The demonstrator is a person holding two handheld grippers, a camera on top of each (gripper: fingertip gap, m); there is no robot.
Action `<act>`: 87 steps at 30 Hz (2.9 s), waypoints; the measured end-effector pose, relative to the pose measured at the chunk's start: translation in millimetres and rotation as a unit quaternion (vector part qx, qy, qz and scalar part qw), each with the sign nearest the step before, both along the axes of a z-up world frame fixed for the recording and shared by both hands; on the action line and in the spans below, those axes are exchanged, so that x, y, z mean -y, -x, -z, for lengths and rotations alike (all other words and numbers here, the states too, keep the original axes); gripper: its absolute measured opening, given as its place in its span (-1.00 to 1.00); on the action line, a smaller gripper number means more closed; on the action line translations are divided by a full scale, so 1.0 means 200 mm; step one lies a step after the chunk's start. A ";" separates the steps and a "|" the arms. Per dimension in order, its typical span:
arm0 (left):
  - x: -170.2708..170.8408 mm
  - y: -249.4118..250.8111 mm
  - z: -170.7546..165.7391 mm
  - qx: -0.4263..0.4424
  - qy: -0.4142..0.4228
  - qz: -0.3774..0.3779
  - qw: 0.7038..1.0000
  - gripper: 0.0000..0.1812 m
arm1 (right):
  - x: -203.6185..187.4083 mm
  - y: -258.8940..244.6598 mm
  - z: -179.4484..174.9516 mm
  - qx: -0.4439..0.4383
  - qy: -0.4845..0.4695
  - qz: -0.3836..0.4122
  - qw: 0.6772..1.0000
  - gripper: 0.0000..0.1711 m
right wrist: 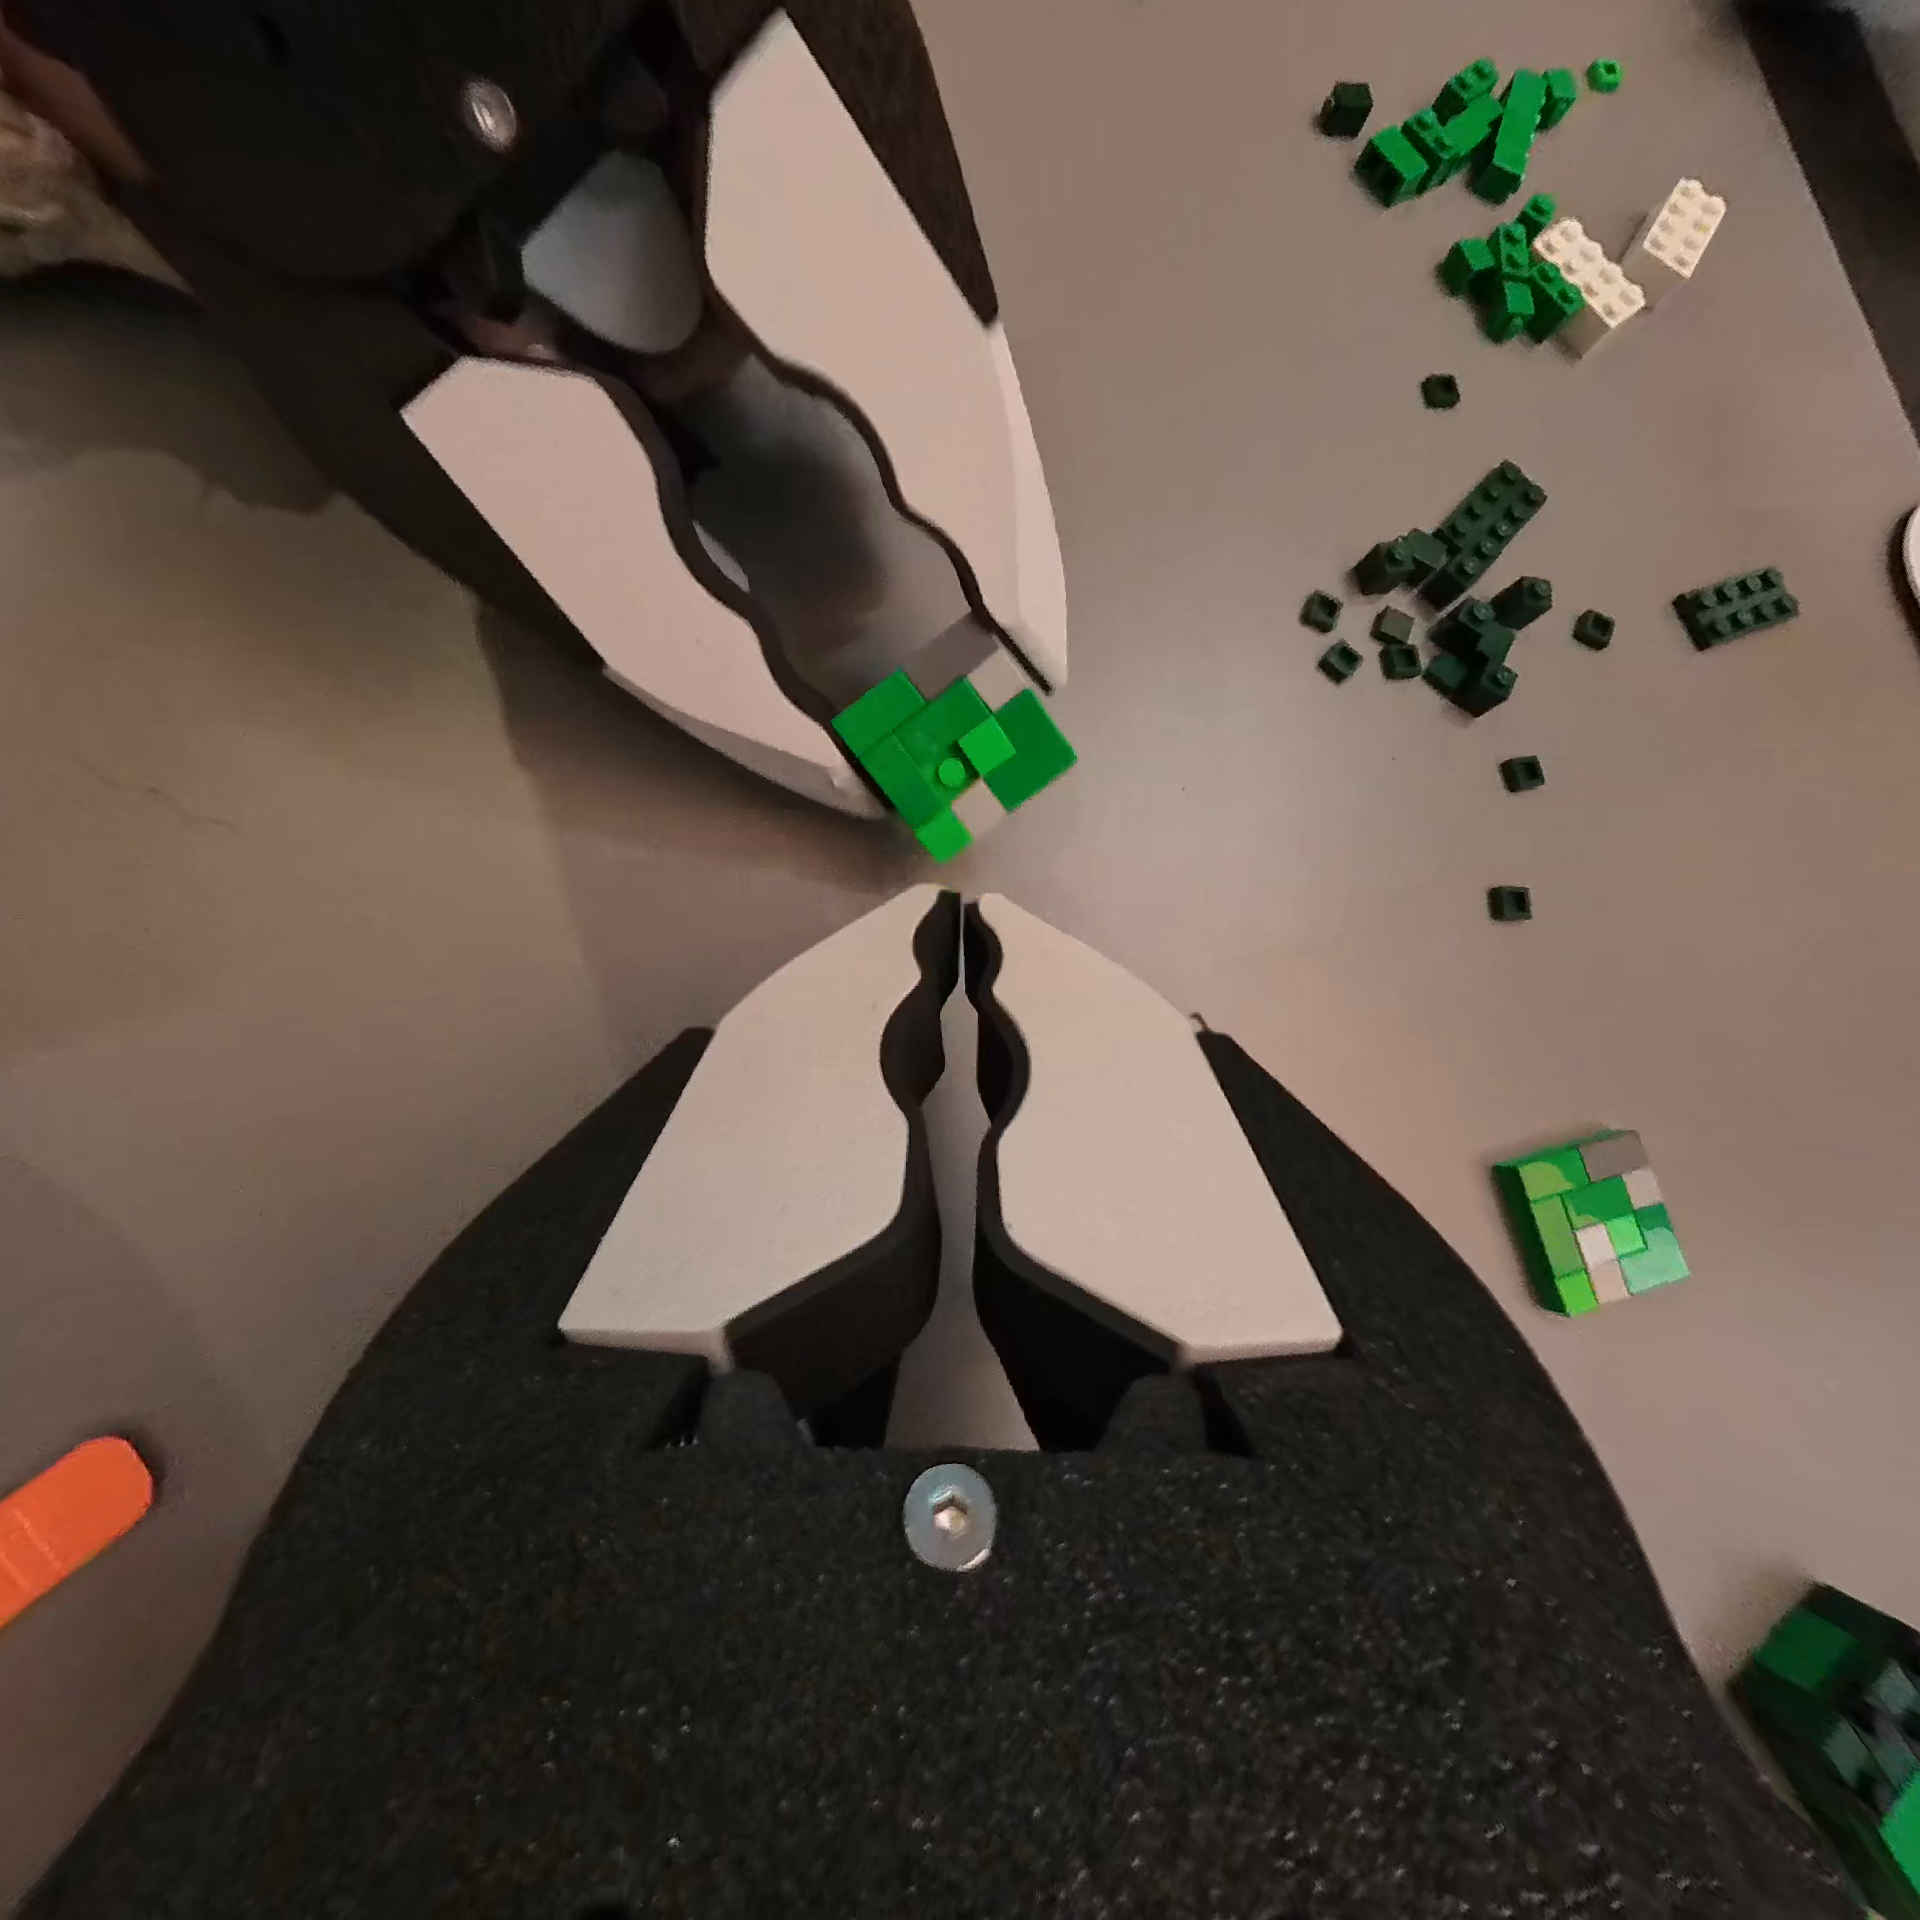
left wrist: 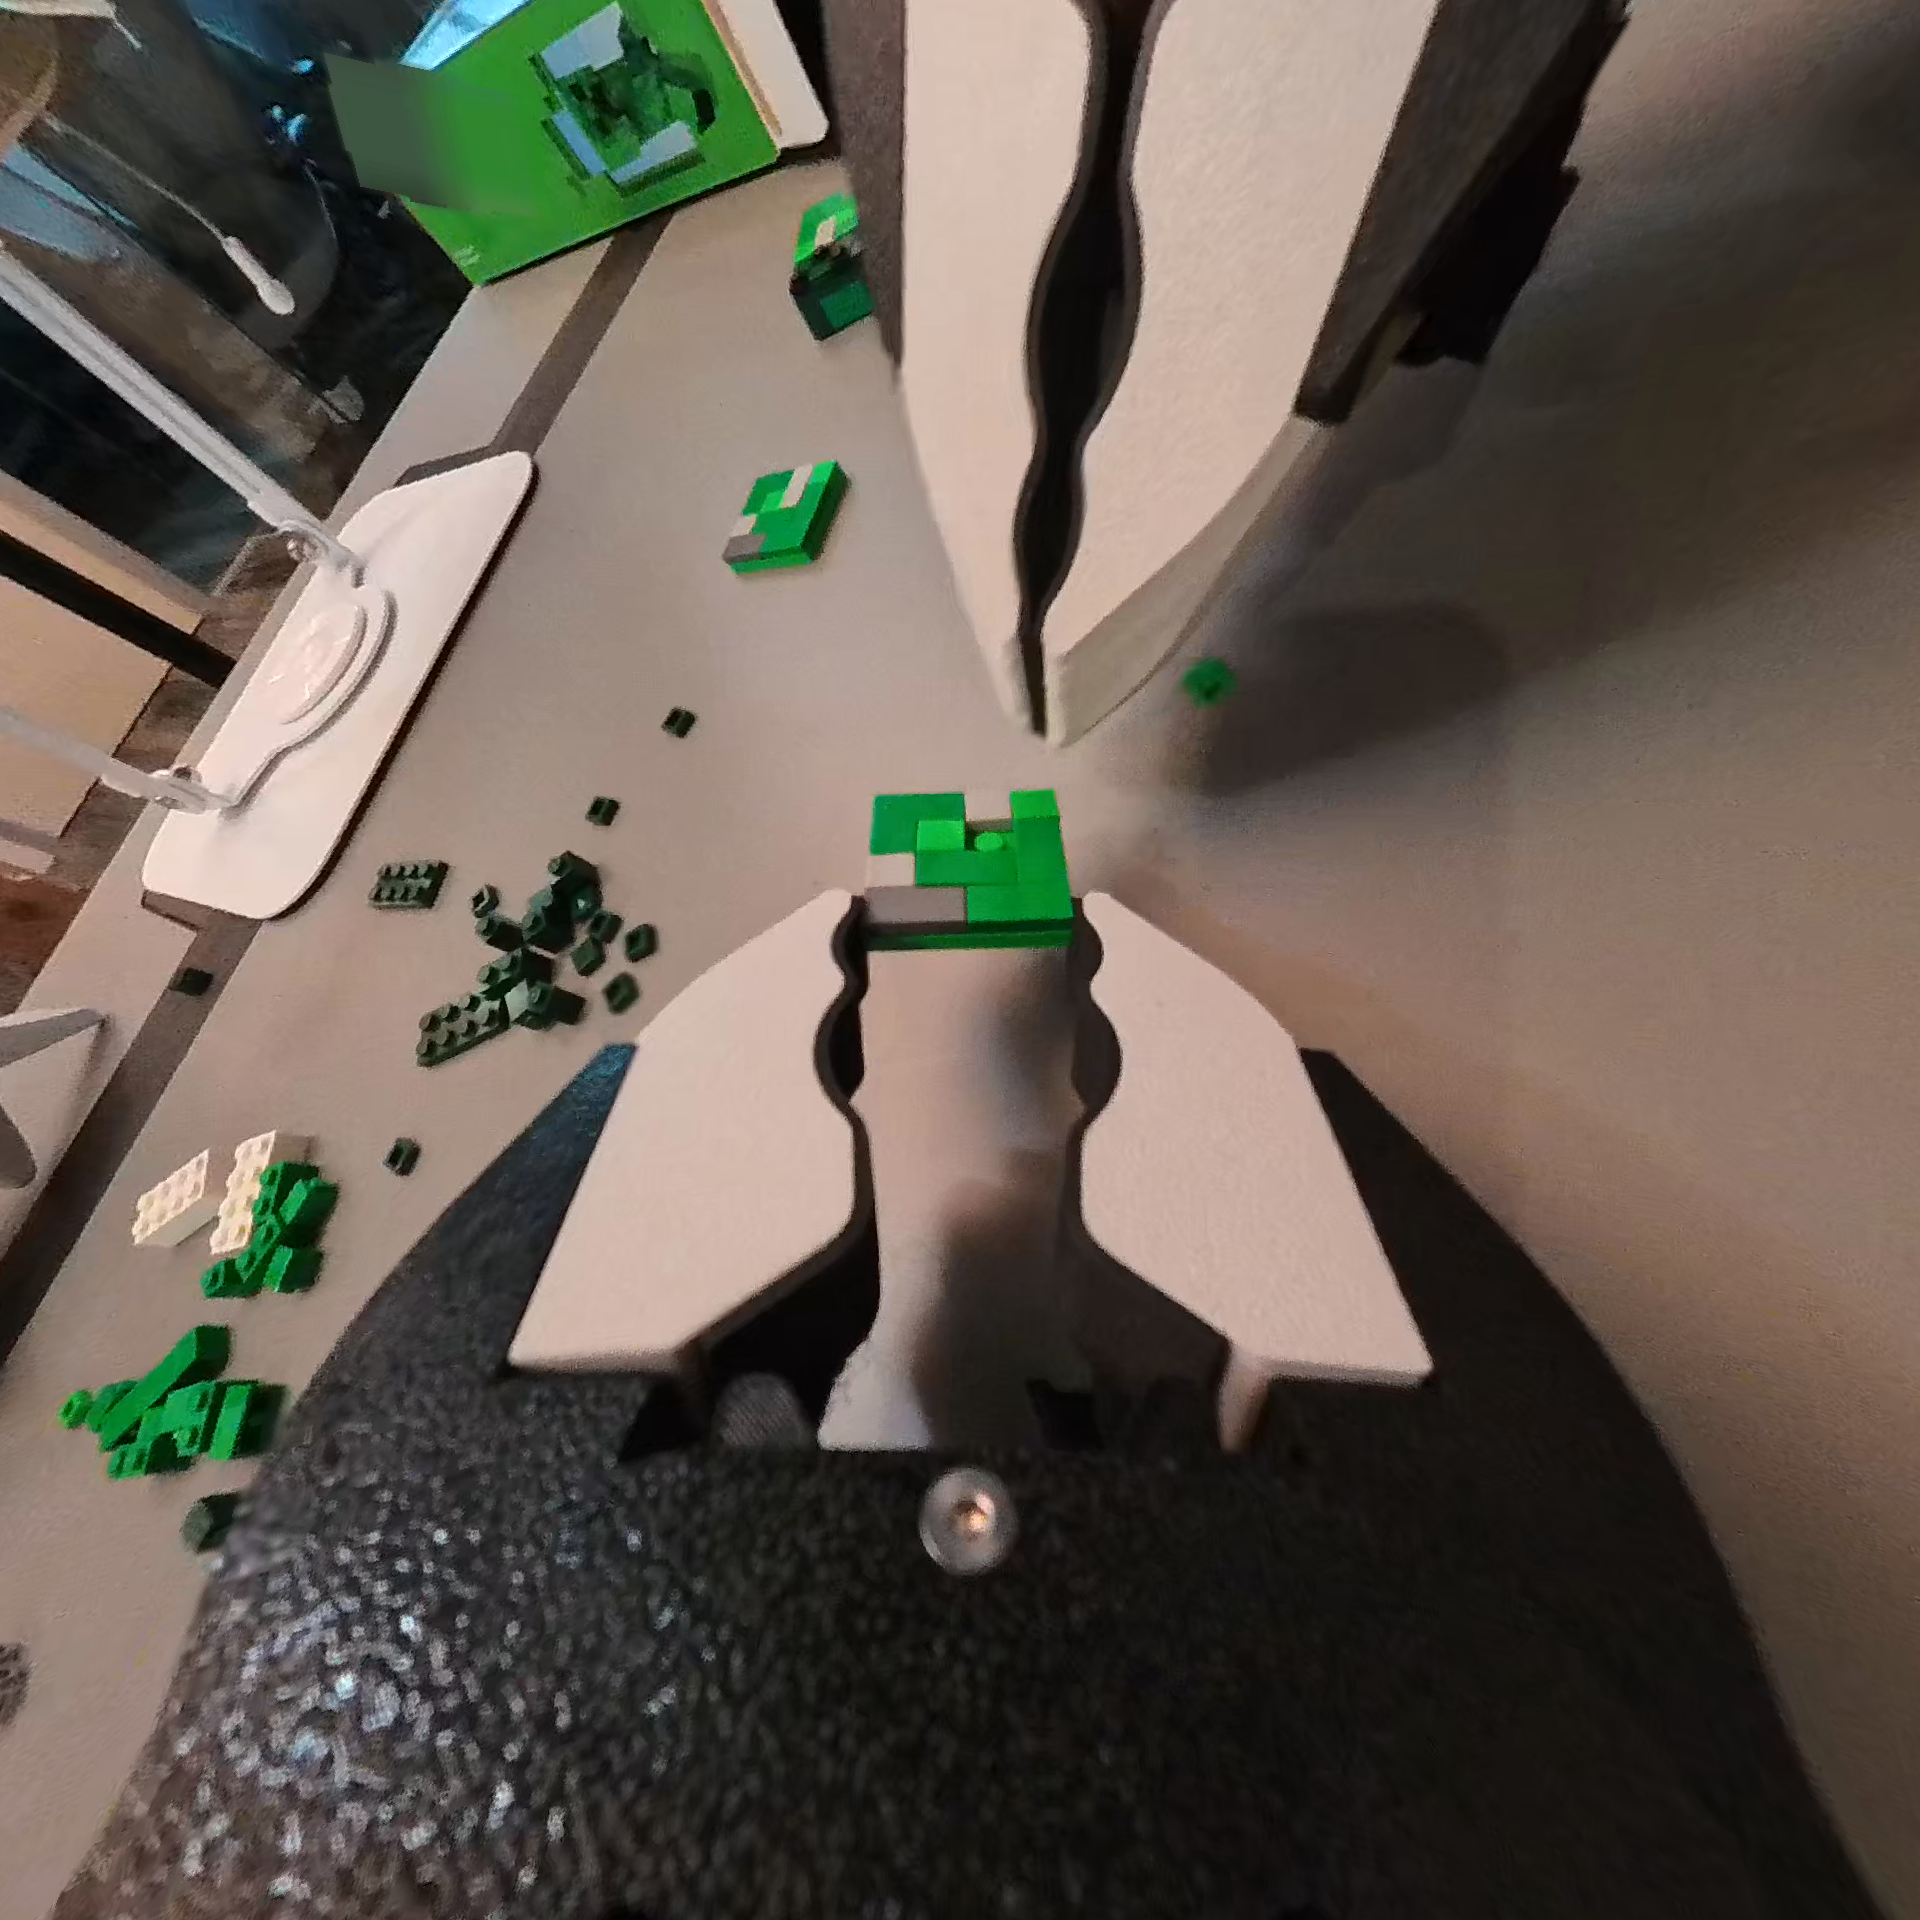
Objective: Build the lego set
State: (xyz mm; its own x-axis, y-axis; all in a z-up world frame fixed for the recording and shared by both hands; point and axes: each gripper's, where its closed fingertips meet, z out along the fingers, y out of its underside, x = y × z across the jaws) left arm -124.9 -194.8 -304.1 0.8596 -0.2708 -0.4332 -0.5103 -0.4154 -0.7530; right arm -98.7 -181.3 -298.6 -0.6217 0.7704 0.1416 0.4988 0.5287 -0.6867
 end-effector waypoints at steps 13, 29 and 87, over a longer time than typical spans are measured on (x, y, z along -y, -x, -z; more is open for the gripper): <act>0.00 0.03 -0.02 0.006 -0.012 -0.014 1.000 -0.60 | -0.19 -0.24 0.08 0.087 0.039 0.026 0.995 -0.85; 0.09 -0.17 -0.07 0.124 0.000 0.129 0.984 -0.60 | -0.15 -0.25 0.12 0.033 0.059 -0.124 0.990 -0.77; 0.07 -0.12 -0.09 0.173 0.004 0.096 0.980 -0.60 | 0.16 -0.03 -0.16 -0.076 0.056 -0.157 0.983 -0.70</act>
State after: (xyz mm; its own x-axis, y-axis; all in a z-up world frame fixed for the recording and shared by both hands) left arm -100.1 -209.3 -286.0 0.8873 -0.4446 -0.1225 -0.2953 -0.3437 -0.8915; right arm -92.5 -214.2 -266.7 -0.8093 0.5602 0.1766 0.2107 0.5575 -0.8030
